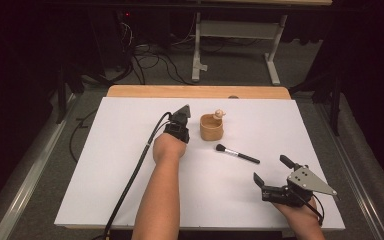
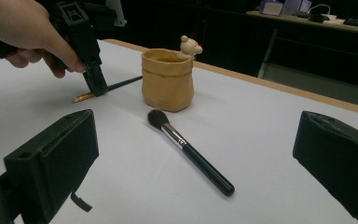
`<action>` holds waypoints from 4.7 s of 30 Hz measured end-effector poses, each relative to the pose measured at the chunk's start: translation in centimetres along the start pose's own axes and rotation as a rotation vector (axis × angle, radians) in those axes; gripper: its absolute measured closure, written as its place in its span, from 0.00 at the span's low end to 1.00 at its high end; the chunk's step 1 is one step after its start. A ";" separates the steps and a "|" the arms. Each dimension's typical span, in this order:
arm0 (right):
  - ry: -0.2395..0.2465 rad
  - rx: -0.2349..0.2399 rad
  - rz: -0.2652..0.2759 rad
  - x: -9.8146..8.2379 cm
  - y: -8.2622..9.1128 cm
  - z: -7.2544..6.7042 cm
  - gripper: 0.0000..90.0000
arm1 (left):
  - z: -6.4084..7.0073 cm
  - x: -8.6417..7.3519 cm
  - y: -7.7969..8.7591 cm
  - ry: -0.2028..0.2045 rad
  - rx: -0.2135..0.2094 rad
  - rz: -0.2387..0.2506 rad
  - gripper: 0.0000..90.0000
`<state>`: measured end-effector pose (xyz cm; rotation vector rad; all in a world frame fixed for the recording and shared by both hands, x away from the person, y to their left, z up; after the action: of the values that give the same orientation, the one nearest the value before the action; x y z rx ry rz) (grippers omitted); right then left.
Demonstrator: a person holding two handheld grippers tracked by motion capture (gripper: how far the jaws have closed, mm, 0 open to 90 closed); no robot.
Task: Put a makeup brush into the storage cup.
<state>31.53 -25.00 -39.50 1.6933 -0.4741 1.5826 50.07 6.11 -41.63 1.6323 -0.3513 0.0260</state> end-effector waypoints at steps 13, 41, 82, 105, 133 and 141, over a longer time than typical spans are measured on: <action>0.009 0.000 -0.002 0.0 -0.1 -0.1 0.02 | 0.1 -0.2 0.0 -0.019 0.015 0.020 0.90; 0.003 -0.005 -0.008 -0.1 -0.1 0.0 0.02 | -0.8 -0.6 1.1 -0.065 -0.026 0.056 0.92; 0.034 0.004 -0.045 -0.6 -0.5 -0.7 0.02 | -3.9 -9.7 7.1 -0.400 -0.117 0.196 0.92; 0.042 0.020 -0.056 -1.0 -0.9 -1.0 0.02 | -1.3 -12.0 7.0 -0.604 -0.140 0.202 0.92; 0.146 -0.089 -0.115 2.2 -5.4 1.2 0.03 | 0.3 -11.7 6.4 -0.660 -0.173 0.165 0.92; 0.289 -0.119 -0.199 0.6 -6.2 0.1 0.03 | 0.9 -11.8 6.5 -0.679 -0.180 0.167 0.92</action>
<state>36.16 -20.96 -40.62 1.3507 -0.2393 1.5856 37.13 7.40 -38.07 1.3917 -0.9788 -0.4313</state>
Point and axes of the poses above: each handheld gripper's, and its own axes: y roughly backward along the jaws, x roughly out of its top, z roughly to its right, the point moved 2 cm from there along -y, roughly forward along the jaws, and after that the axes turned 10 degrees about x, right-handed, at the moved point
